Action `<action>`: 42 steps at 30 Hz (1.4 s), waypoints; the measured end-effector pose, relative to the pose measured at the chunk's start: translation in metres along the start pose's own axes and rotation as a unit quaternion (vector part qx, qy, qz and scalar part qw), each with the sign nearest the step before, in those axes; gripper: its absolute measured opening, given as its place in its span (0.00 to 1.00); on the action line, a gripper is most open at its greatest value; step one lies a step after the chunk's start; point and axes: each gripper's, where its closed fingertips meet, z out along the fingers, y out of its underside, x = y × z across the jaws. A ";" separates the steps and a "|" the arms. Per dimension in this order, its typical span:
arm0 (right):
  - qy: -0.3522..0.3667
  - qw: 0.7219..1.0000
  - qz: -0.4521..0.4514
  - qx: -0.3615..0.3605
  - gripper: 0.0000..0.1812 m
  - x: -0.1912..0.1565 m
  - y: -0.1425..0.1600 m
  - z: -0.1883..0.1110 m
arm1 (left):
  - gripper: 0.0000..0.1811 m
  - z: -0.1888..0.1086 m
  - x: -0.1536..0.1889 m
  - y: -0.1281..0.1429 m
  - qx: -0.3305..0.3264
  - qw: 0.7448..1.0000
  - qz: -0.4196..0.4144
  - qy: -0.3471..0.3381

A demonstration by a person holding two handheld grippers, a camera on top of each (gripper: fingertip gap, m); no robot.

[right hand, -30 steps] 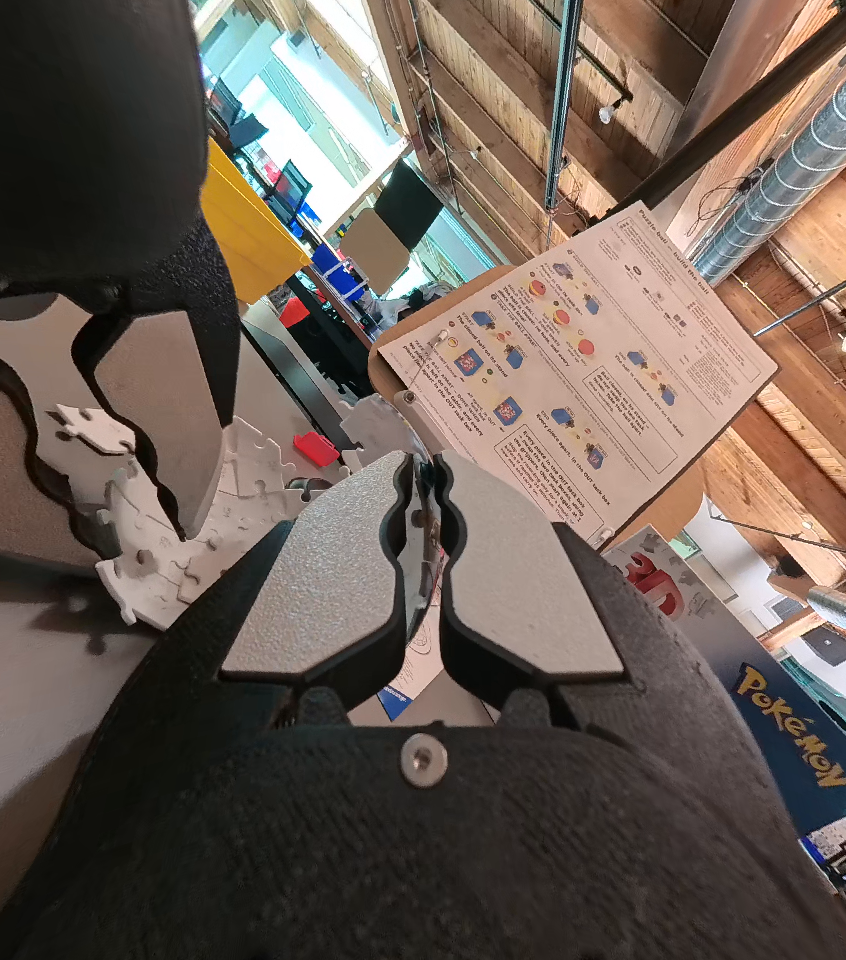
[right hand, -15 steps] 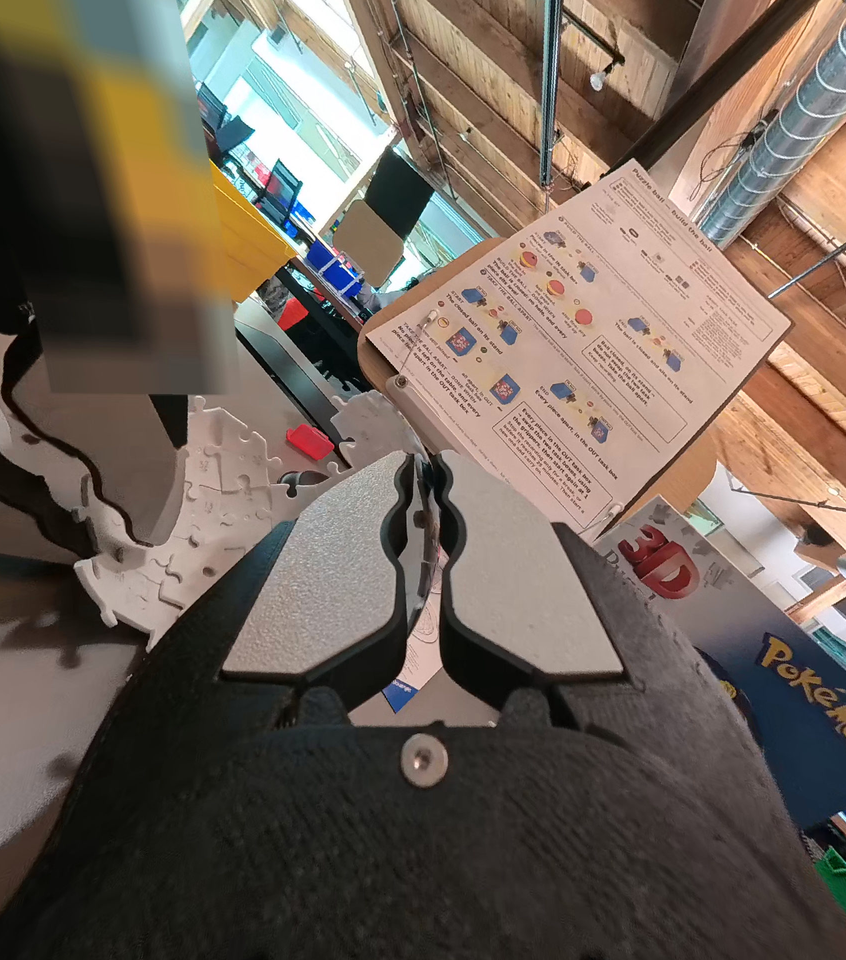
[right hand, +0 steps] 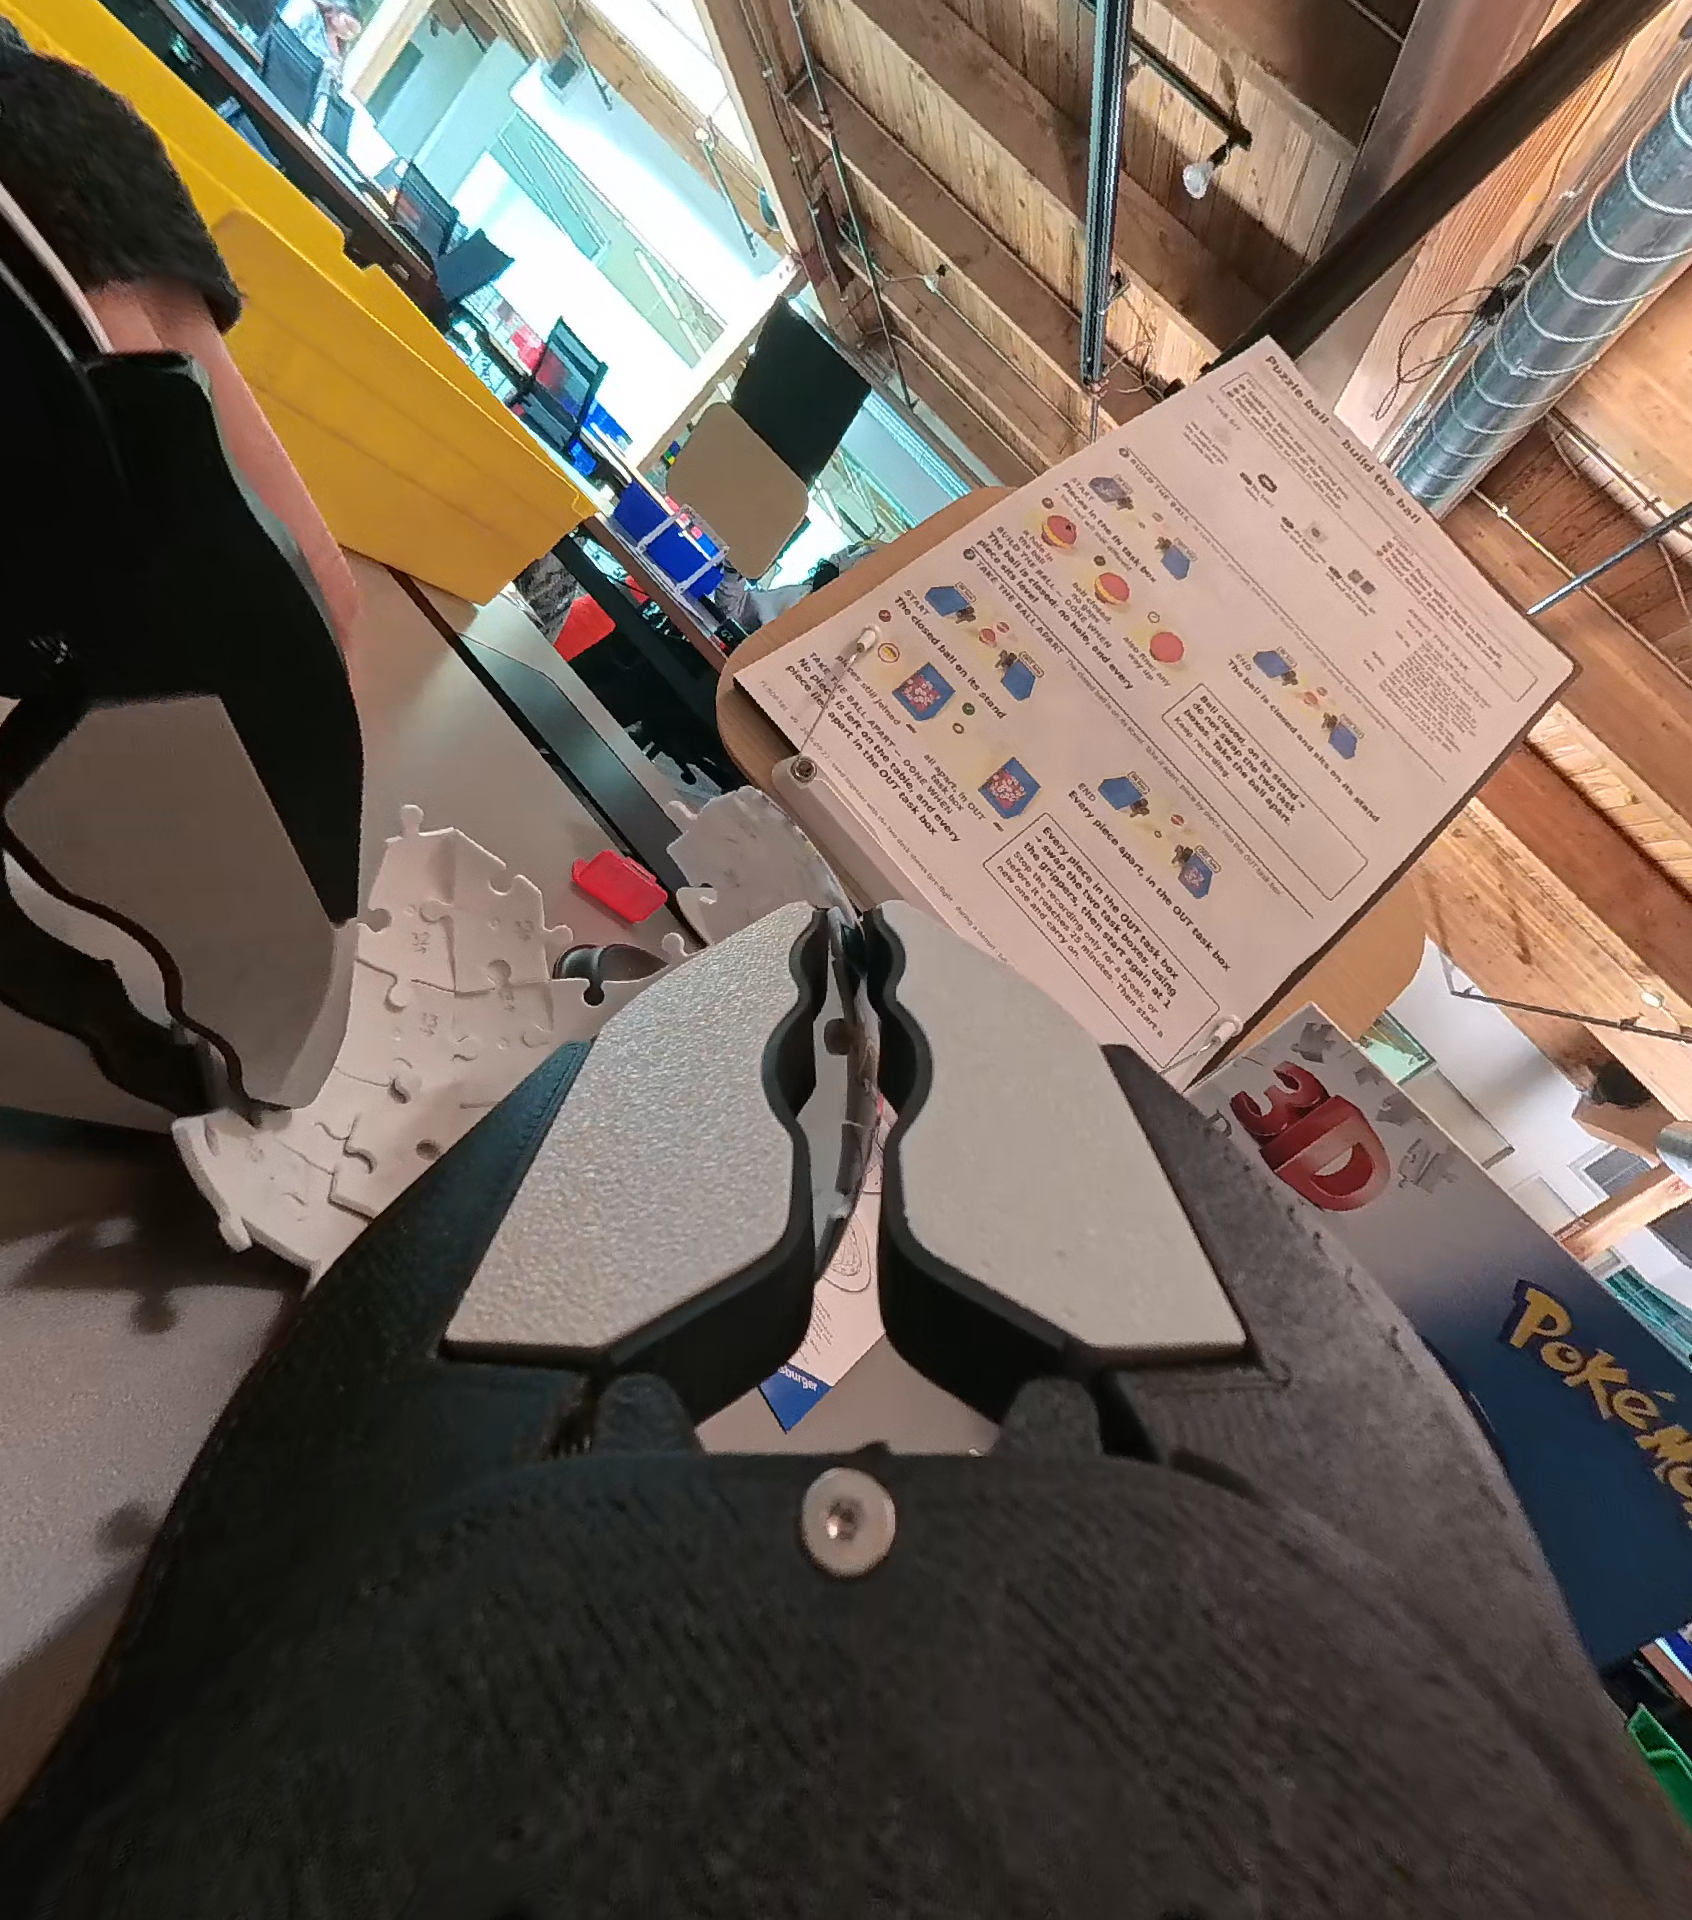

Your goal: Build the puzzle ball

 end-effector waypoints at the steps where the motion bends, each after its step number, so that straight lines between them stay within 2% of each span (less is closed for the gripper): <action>1: 0.000 1.000 0.000 0.000 0.04 0.000 0.000 0.000 | 0.03 0.000 0.000 0.000 0.001 1.000 0.000 0.000; 6: 0.001 1.000 0.003 -0.001 0.04 0.001 0.001 0.000 | 0.04 0.000 0.000 0.000 0.001 1.000 -0.007 0.008; 10: 0.001 1.000 0.004 0.000 0.04 0.001 0.001 0.000 | 0.10 0.000 -0.006 0.000 -0.004 1.000 0.003 -0.010; 19: 0.001 1.000 0.006 -0.002 0.04 0.001 0.001 0.000 | 0.04 -0.002 0.001 -0.007 0.015 0.999 0.037 0.022; 29: -0.003 1.000 0.004 -0.005 0.05 0.000 0.002 0.000 | 0.03 -0.002 0.000 -0.006 0.012 0.998 0.033 0.046; 36: -0.019 1.000 0.005 -0.005 0.14 -0.004 0.004 0.000 | 0.03 -0.001 0.000 -0.005 0.004 0.998 0.035 0.047; 42: -0.026 1.000 0.011 0.006 0.27 0.001 0.001 -0.004 | 0.04 -0.002 0.000 -0.005 0.001 0.997 0.037 0.062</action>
